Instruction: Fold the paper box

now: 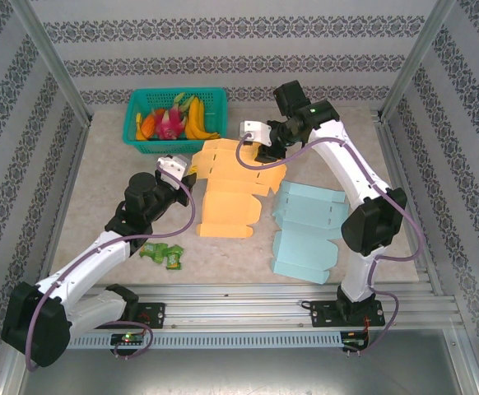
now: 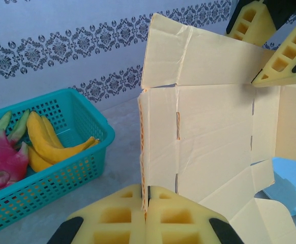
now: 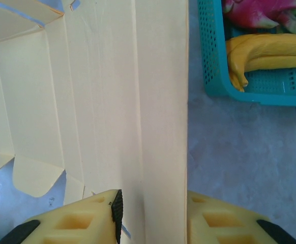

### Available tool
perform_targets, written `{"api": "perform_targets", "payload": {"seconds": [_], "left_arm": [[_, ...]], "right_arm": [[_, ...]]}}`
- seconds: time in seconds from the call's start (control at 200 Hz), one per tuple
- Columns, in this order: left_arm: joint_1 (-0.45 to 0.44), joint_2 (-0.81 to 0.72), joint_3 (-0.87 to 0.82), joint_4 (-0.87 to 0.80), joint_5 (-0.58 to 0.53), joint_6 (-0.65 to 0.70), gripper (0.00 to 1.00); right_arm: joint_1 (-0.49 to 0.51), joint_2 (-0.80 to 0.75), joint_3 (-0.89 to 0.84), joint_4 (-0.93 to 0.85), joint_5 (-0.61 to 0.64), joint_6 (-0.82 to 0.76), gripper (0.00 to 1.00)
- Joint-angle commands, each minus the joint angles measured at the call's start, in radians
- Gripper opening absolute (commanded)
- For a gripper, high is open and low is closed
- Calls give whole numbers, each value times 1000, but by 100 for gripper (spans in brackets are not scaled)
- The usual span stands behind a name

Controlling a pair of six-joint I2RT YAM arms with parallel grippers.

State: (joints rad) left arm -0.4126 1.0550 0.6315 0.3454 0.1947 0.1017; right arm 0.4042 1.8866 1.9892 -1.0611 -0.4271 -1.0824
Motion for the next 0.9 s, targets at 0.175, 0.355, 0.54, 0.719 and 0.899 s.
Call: {"api": "perform_targets", "payload": {"seconds": [0.175, 0.355, 0.54, 0.719, 0.899], "left_arm": [[-18, 16, -4, 46, 15, 20, 0], [-21, 20, -2, 46, 10, 22, 0], [-24, 20, -3, 50, 16, 20, 0], [-27, 26, 3, 42, -32, -7, 3], [-26, 11, 15, 17, -184, -107, 45]], "right_arm": [[13, 9, 40, -48, 14, -14, 31], [13, 1, 40, -53, 23, -24, 22], [16, 9, 22, -57, 28, -32, 17], [21, 3, 11, -85, 56, -76, 0], [24, -45, -39, -14, 123, 4, 0]]}}
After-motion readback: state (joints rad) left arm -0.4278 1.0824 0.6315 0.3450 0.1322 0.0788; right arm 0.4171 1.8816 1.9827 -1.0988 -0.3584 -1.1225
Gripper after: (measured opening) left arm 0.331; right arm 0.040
